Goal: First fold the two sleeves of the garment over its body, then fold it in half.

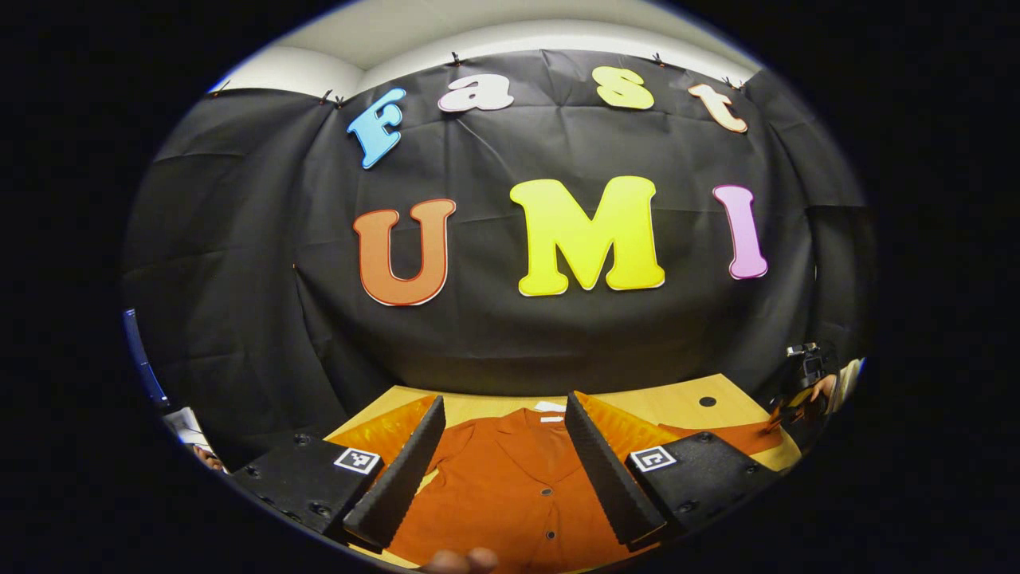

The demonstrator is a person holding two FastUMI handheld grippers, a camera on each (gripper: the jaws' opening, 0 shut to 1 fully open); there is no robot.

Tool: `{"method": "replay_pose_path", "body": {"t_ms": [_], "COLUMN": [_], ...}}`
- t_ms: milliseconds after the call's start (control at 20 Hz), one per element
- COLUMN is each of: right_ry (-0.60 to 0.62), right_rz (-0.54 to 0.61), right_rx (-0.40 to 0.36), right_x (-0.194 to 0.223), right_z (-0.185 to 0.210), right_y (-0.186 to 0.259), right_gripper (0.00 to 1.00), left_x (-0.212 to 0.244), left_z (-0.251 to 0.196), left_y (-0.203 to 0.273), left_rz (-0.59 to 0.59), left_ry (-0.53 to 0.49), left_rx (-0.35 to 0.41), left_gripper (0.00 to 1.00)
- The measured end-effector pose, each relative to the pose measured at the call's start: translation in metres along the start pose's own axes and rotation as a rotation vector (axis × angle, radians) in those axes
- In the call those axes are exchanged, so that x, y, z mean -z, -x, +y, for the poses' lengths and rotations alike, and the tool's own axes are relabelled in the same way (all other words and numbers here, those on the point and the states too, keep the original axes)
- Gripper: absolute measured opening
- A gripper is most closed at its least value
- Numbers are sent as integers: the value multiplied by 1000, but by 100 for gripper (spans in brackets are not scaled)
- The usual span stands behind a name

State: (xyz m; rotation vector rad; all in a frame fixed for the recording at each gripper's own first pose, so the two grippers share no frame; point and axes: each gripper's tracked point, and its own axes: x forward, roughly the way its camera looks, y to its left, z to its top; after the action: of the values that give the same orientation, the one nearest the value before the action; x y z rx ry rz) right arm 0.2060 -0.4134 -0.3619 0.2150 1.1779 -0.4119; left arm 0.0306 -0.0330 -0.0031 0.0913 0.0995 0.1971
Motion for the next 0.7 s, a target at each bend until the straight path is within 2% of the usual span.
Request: {"method": "replay_pose_path", "body": {"t_ms": [100,200,350,400,500,700], "right_ry": [-43,-92,-106,-128,-160,-127], "right_rz": [53,93,113,123,155,181], "right_rx": [-33,-47,-33,-62,-56,3], "right_x": [-1,-1,-2,-1,6,8], "right_z": [1,-2,-3,5,12,9], "right_y": [-1,-3,-1,0,0,-2], "right_gripper": [92,81,82,77,43,45], "left_x": [4,5,12,13,12,15], "left_z": [3,8,19,22,27,38], "left_y": [-2,-2,-4,-4,-2,1], "left_rz": [13,23,34,44,41,39], "left_ry": [4,17,28,28,33,22], "left_rx": [-6,-14,-39,-43,-47,-53], "left_gripper": [98,98,98,98,98,98]}}
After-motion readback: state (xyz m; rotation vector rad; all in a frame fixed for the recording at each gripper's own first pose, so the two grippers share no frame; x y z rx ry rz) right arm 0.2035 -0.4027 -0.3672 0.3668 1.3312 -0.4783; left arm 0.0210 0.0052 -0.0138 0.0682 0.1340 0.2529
